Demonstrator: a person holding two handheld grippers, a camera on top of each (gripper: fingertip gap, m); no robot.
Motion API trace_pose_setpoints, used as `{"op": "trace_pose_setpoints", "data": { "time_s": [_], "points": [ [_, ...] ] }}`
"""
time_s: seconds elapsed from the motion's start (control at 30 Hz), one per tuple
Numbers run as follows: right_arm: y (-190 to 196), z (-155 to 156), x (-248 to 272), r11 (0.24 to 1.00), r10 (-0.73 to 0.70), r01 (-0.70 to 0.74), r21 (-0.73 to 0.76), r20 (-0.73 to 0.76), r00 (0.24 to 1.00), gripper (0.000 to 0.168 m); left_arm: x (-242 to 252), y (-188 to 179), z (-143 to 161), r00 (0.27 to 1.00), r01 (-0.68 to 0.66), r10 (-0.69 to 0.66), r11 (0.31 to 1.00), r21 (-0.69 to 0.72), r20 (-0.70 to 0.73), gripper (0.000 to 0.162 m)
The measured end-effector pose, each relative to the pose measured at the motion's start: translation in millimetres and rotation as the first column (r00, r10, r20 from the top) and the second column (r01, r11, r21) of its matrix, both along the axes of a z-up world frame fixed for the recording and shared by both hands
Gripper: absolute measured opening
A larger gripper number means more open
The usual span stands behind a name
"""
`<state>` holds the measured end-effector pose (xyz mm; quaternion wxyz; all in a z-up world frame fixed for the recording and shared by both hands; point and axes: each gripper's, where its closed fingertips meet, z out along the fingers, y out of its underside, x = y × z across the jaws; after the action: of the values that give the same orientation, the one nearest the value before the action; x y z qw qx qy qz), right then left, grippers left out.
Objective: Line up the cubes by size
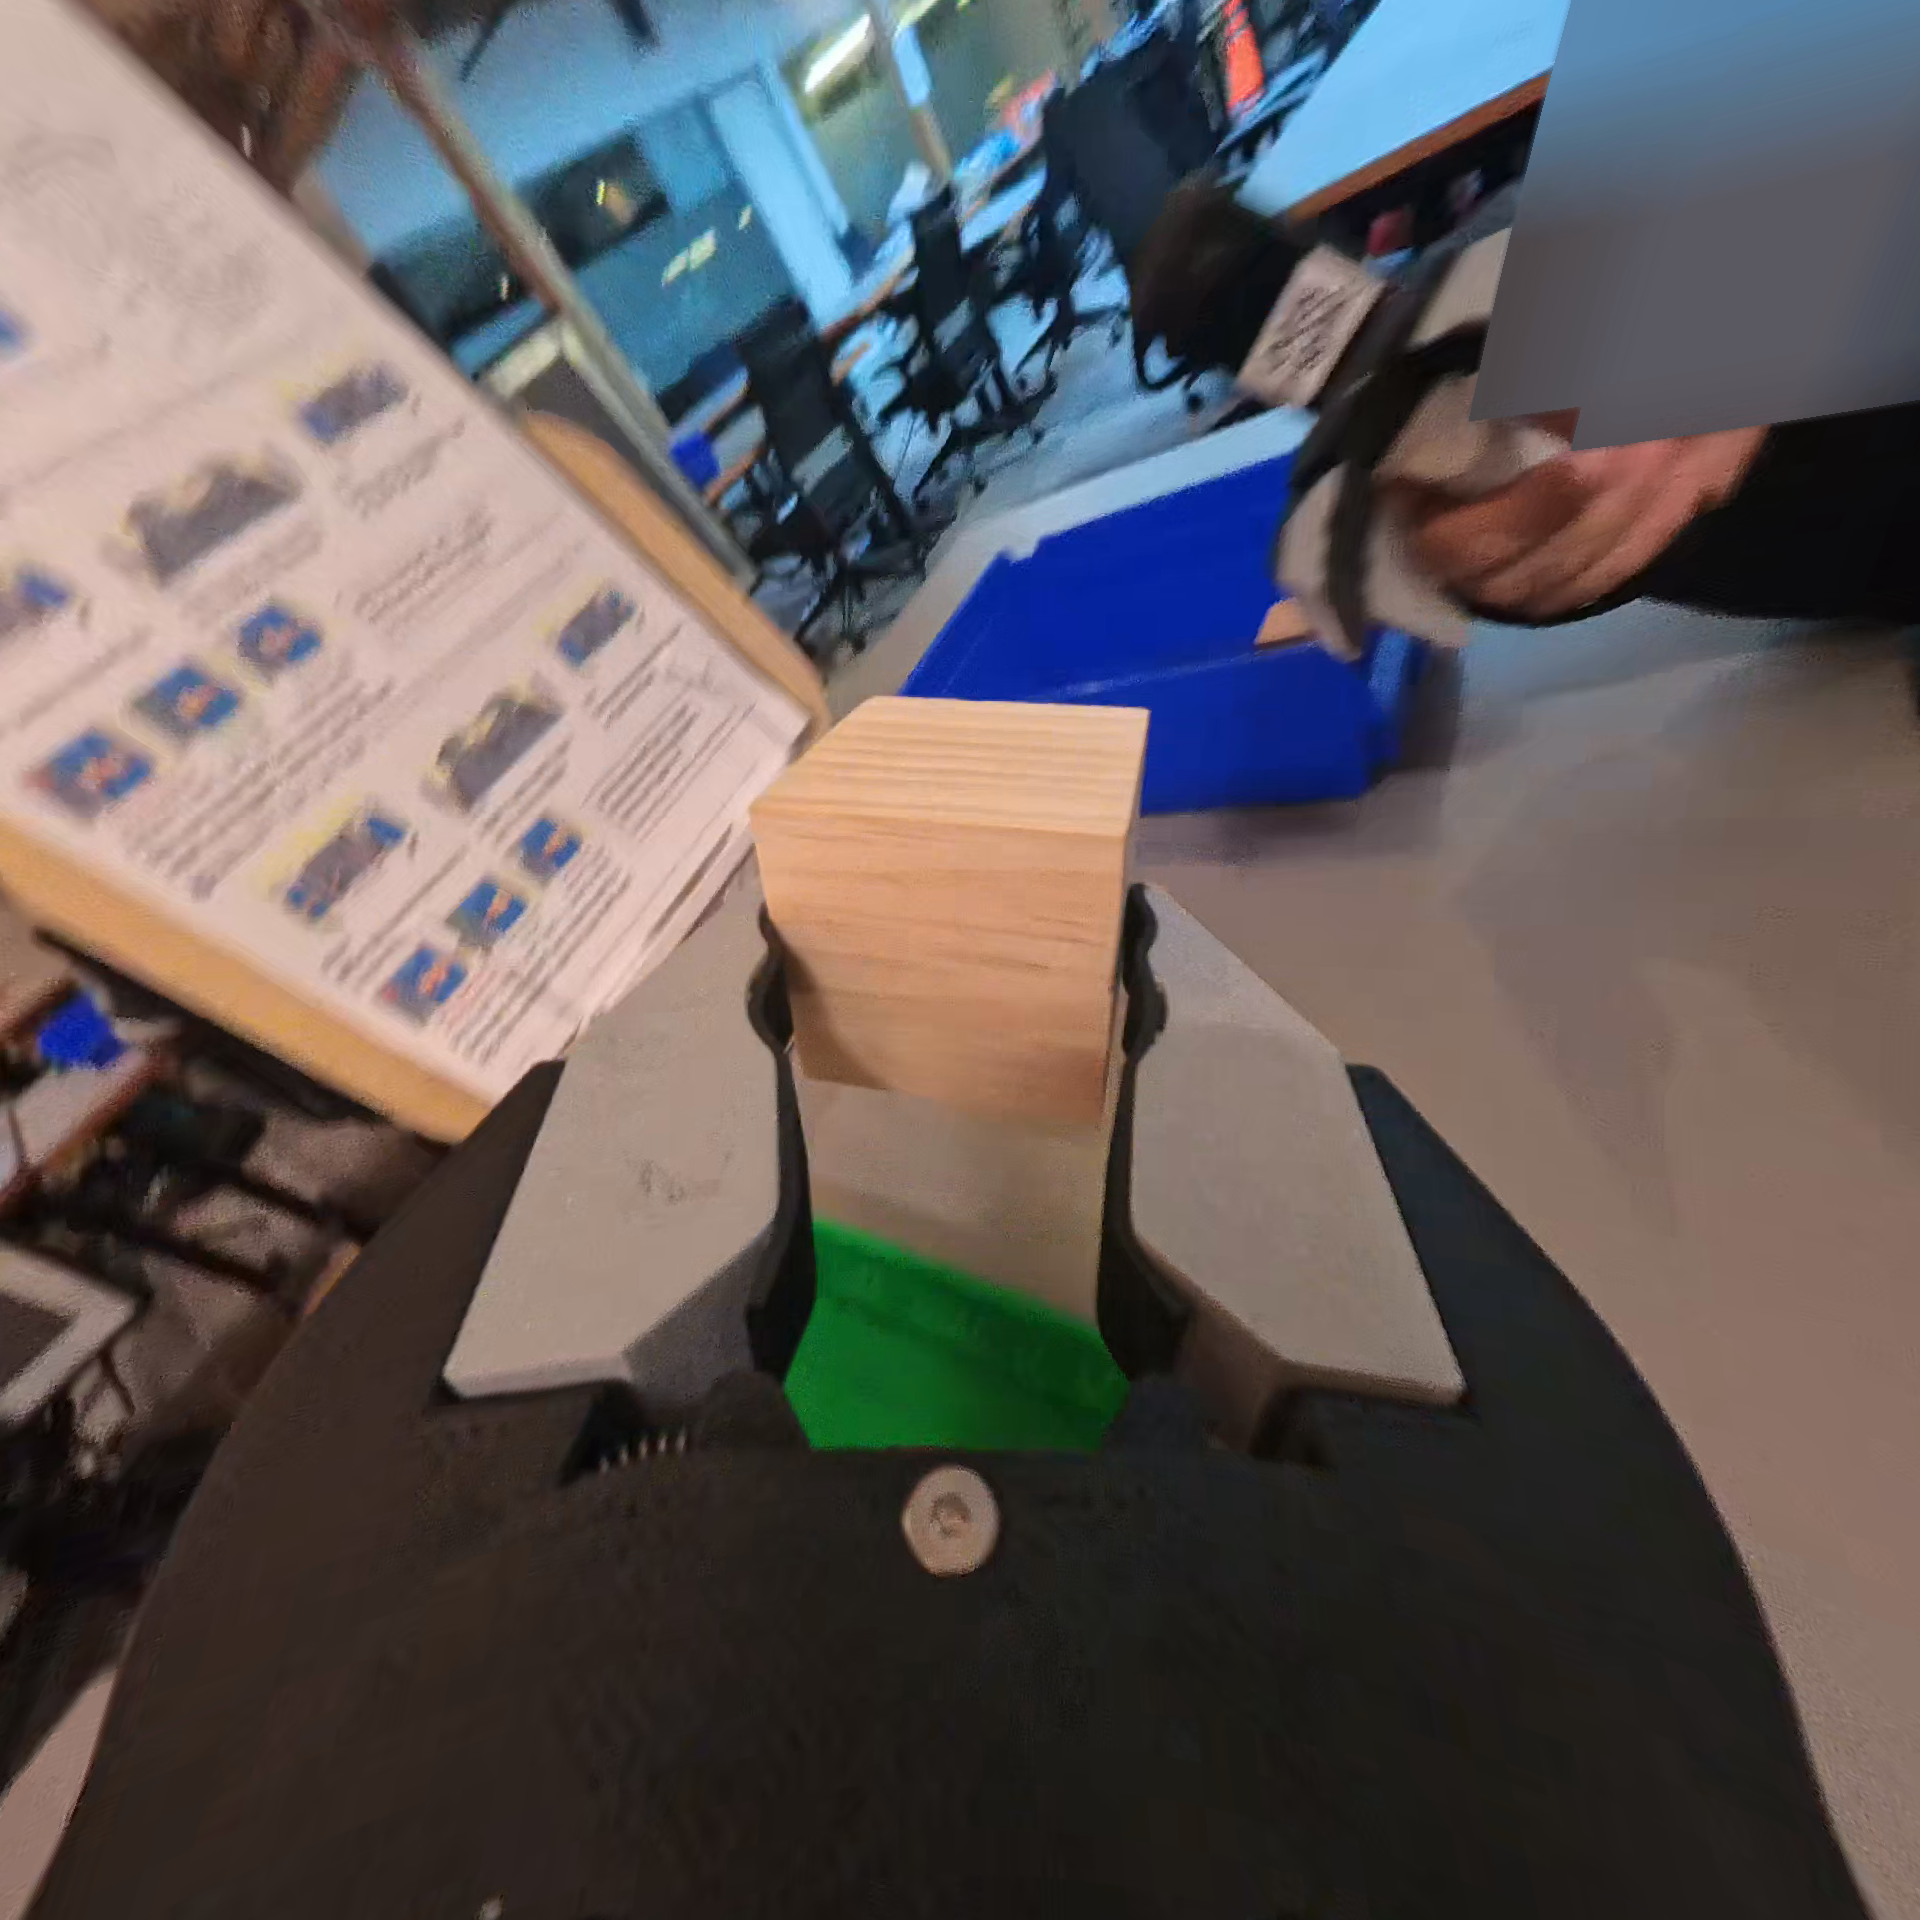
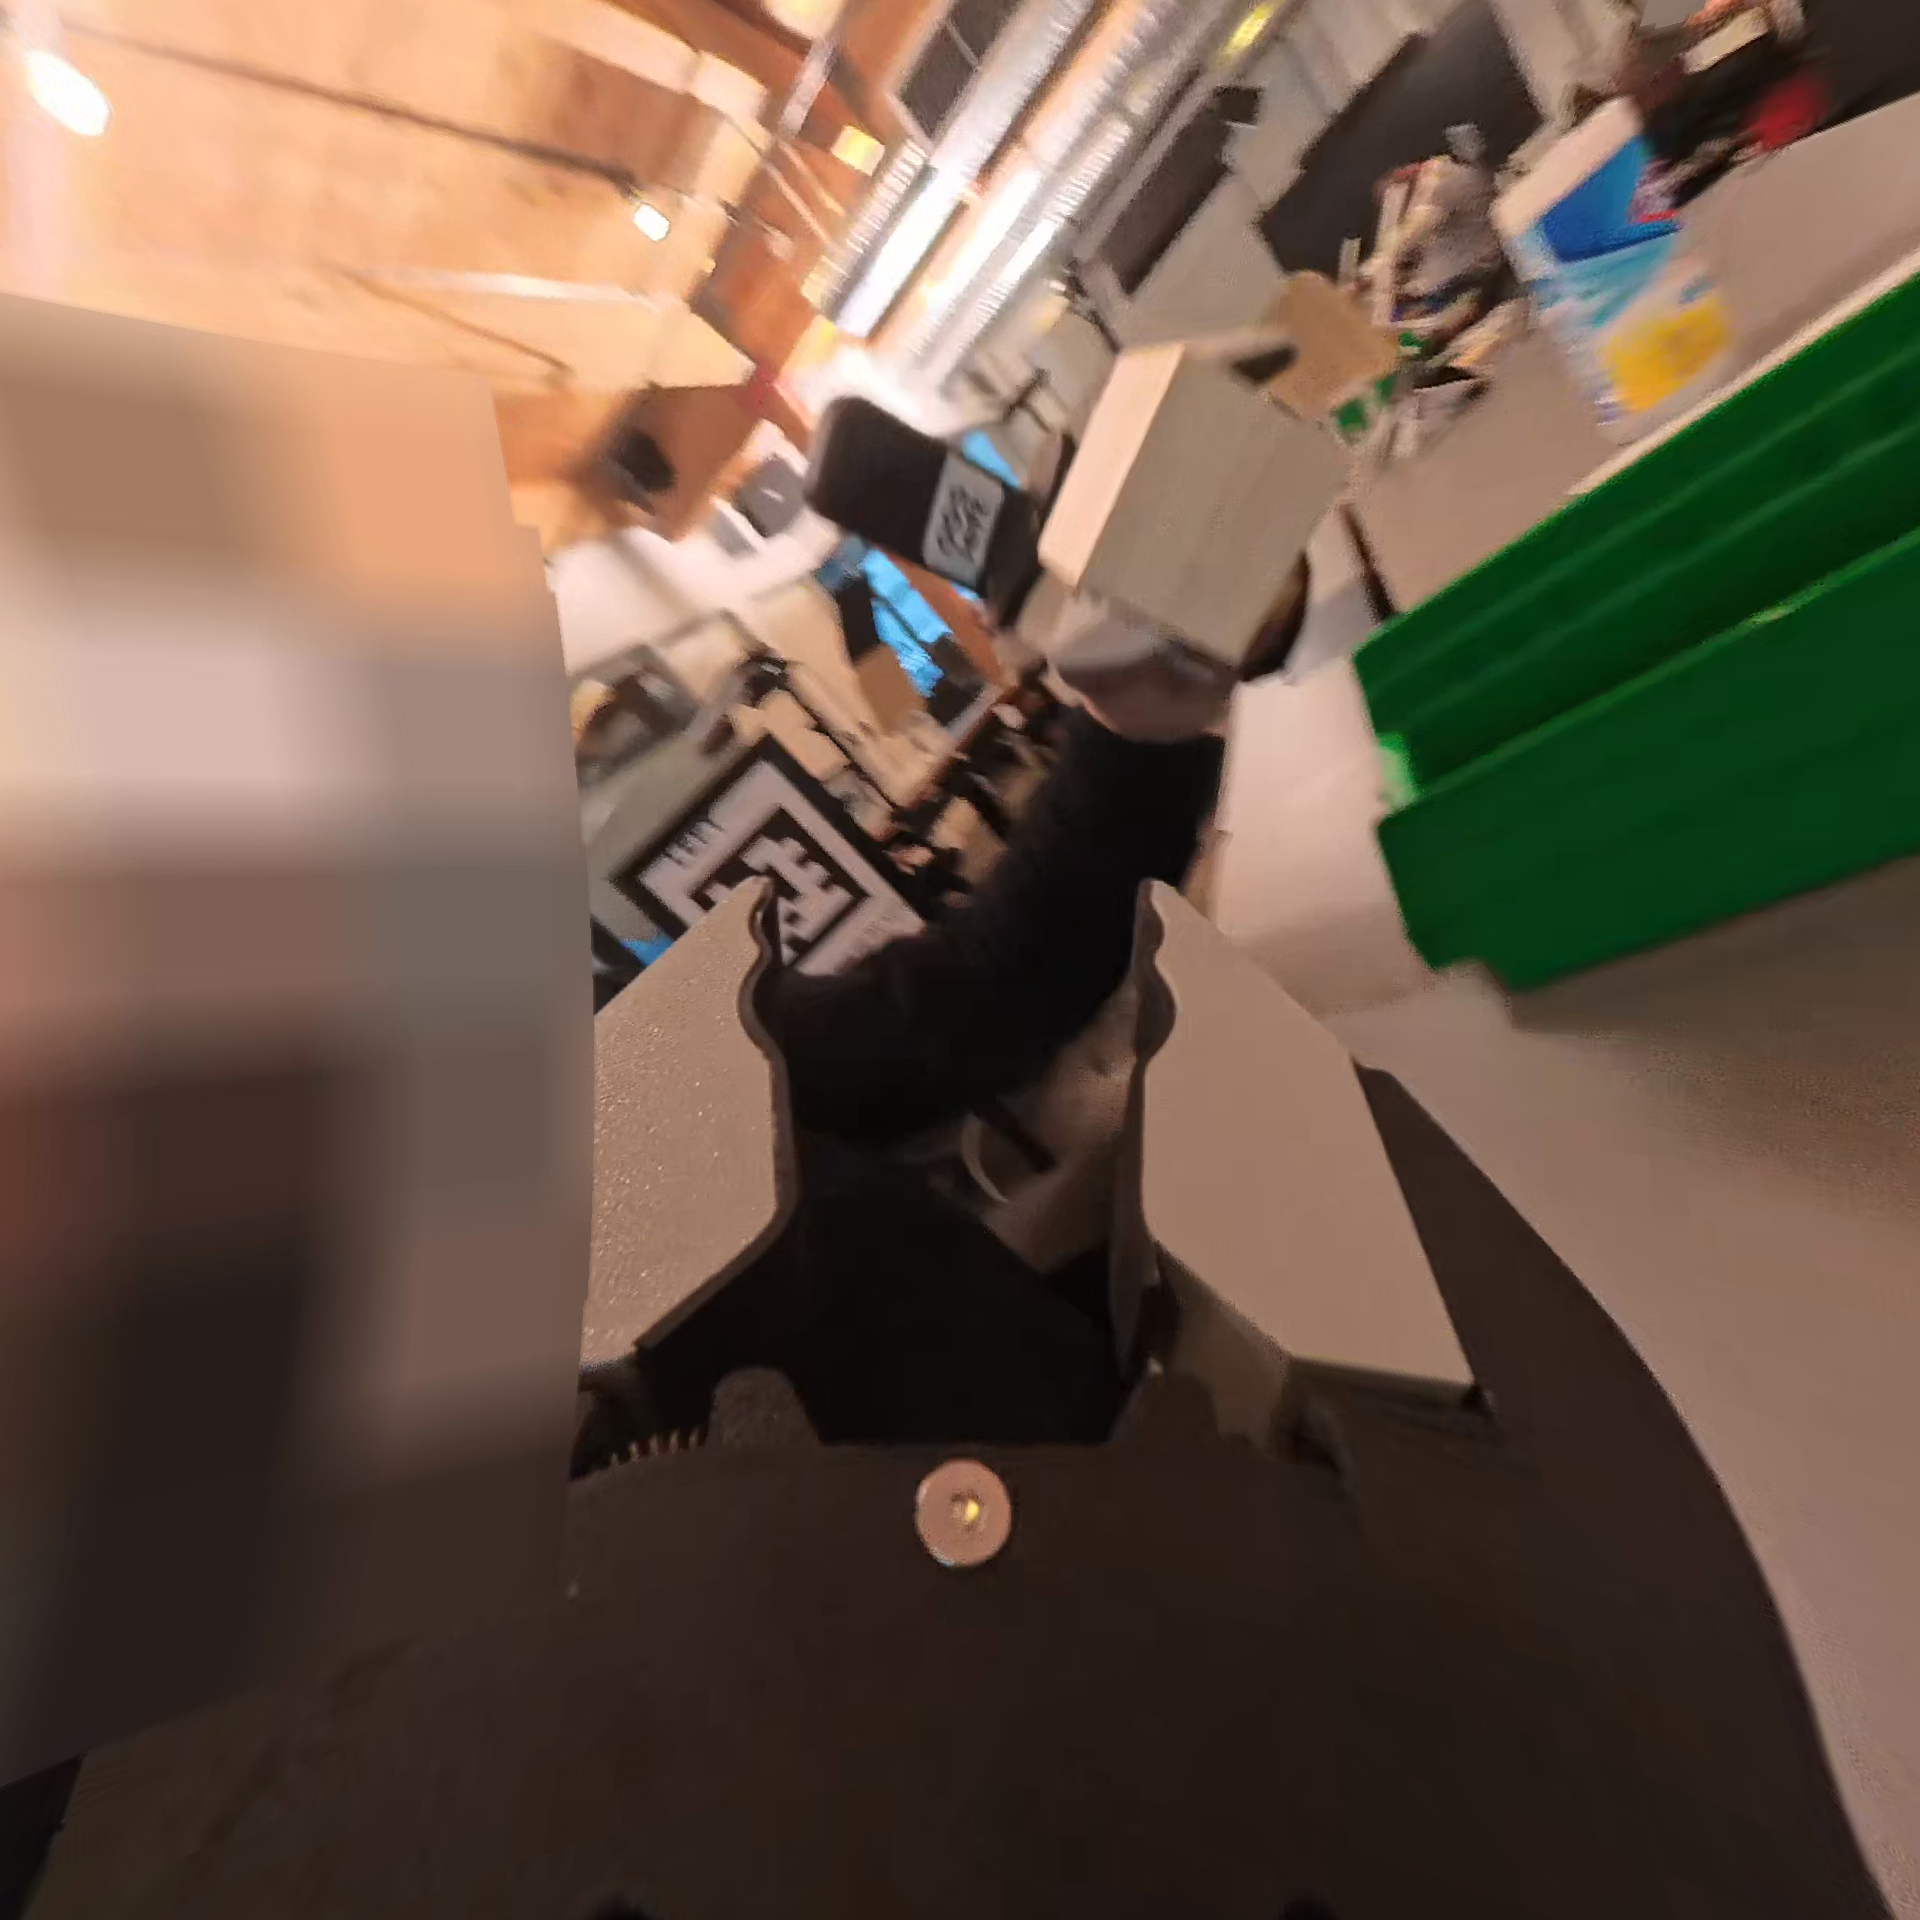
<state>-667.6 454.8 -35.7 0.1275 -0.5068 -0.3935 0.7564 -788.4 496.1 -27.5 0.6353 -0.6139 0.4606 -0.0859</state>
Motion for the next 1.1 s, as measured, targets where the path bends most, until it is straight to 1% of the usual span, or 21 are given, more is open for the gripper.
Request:
{"op": "trace_pose_setpoints", "data": {
  "time_s": [0.03, 0.1, 0.17, 0.23, 0.27, 0.3, 0.43, 0.53, 0.6, 0.67, 0.7, 0.73, 0.77, 0.8, 0.83, 0.87, 0.9, 0.93, 0.97, 1.0, 1.1],
  "points": [
    [-0.3, 7.0, -3.3, 0.998, 0.023, -0.024, -0.051, -0.016, 1.000, 0.074, 17.2, -6.1, 0.4, 0.999, 0.033, -0.033, 0.999, 0.032, -0.011, 0.063],
    [-1.6, 11.9, -13.8, 0.994, 0.038, -0.039, -0.105, -0.010, 0.999, 0.078, 46.5, -13.3, 1.0, 0.996, 0.086, -0.085, 0.989, 0.120, -0.018, 0.062],
    [-3.5, 8.2, -26.0, 0.996, 0.017, -0.014, -0.093, 0.028, 0.999, 0.082, 68.3, -14.9, -2.0, 0.993, 0.116, -0.114, 0.979, 0.166, -0.024, 0.062],
    [1.4, 6.8, -34.9, 0.996, -0.044, 0.047, -0.076, 0.039, 0.998, 0.082, 85.8, -14.9, -8.4, 0.990, 0.141, -0.136, 0.972, 0.186, -0.040, 0.062],
    [3.7, 6.5, -36.7, 0.995, -0.062, 0.065, -0.079, 0.041, 0.997, 0.076, 92.4, -14.8, -10.4, 0.989, 0.148, -0.143, 0.969, 0.198, -0.041, 0.062],
    [7.4, 2.2, -38.2, 0.994, -0.088, 0.092, -0.063, 0.058, 0.994, 0.060, 96.6, -14.6, -9.9, 0.989, 0.150, -0.147, 0.965, 0.213, -0.030, 0.063],
    [16.2, -1.2, -33.1, 0.990, -0.106, 0.109, -0.085, 0.040, 0.994, 0.057, 102.2, -8.4, -12.1, 0.993, 0.114, -0.115, 0.960, 0.255, -0.012, 0.062],
    [24.8, -6.5, -29.1, 0.986, -0.147, 0.153, -0.073, 0.082, 0.986, 0.057, 104.3, -1.6, -18.6, 0.995, 0.085, -0.095, 0.968, 0.238, 0.029, 0.061],
    [32.9, -5.4, -17.7, 0.981, -0.182, 0.189, -0.053, 0.107, 0.977, 0.056, 104.1, -3.0, -19.0, 0.990, 0.085, -0.107, 0.970, 0.228, 0.087, 0.058],
    [49.2, 1.0, 4.9, 0.967, -0.248, 0.254, -0.021, 0.140, 0.958, 0.056, 102.1, -7.4, -13.7, 0.977, 0.097, -0.135, 0.971, 0.216, 0.167, 0.047],
    [61.2, 4.6, 20.4, 0.952, -0.304, 0.304, 0.021, 0.165, 0.938, 0.056, 100.6, -7.7, -11.8, 0.970, 0.094, -0.137, 0.974, 0.205, 0.203, 0.036],
    [75.3, 6.3, 37.9, 0.929, -0.371, 0.361, 0.083, 0.204, 0.906, 0.057, 100.4, -5.9, -13.0, 0.966, 0.088, -0.129, 0.979, 0.183, 0.226, 0.023],
    [89.9, 5.1, 56.7, 0.898, -0.438, 0.411, 0.157, 0.257, 0.861, 0.057, 103.1, -3.2, -18.9, 0.967, 0.087, -0.119, 0.985, 0.146, 0.225, 0.016],
    [106.2, 0.2, 76.8, 0.855, -0.516, 0.459, 0.241, 0.316, 0.796, 0.057, 108.5, -0.2, -28.8, 0.972, 0.093, -0.110, 0.991, 0.093, 0.207, 0.014],
    [123.9, -7.5, 97.9, 0.799, -0.600, 0.505, 0.327, 0.370, 0.709, 0.057, 114.9, 3.3, -41.0, 0.978, 0.094, -0.098, 0.995, 0.033, 0.182, 0.011],
    [139.2, -18.0, 118.5, 0.747, -0.664, 0.530, 0.401, 0.424, 0.616, 0.057, 120.9, 7.3, -53.9, 0.984, 0.088, -0.082, 0.996, -0.030, 0.157, 0.004],
    [151.1, -30.6, 136.8, 0.709, -0.705, 0.537, 0.457, 0.476, 0.526, 0.057, 127.0, 10.4, -66.3, 0.988, 0.084, -0.071, 0.992, -0.093, 0.137, 0.000],
    [161.1, -45.0, 152.5, 0.674, -0.737, 0.534, 0.510, 0.517, 0.435, 0.057, 133.1, 11.6, -77.5, 0.990, 0.087, -0.069, 0.984, -0.153, 0.121, 0.000],
    [167.2, -60.9, 164.2, 0.657, -0.748, 0.517, 0.548, 0.559, 0.359, 0.057, 138.6, 11.0, -87.4, 0.992, 0.094, -0.074, 0.975, -0.202, 0.102, 0.000],
    [170.0, -76.3, 171.2, 0.658, -0.742, 0.501, 0.563, 0.597, 0.304, 0.057, 142.1, 10.0, -95.0, 0.994, 0.093, -0.078, 0.969, -0.228, 0.075, 0.000],
    [170.2, -114.3, 177.7, 0.689, -0.695, 0.463, 0.558, 0.689, 0.204, 0.057, 142.8, 12.0, -102.8, 0.999, 0.047, -0.045, 0.982, -0.185, 0.017, 0.000]
  ]
}}
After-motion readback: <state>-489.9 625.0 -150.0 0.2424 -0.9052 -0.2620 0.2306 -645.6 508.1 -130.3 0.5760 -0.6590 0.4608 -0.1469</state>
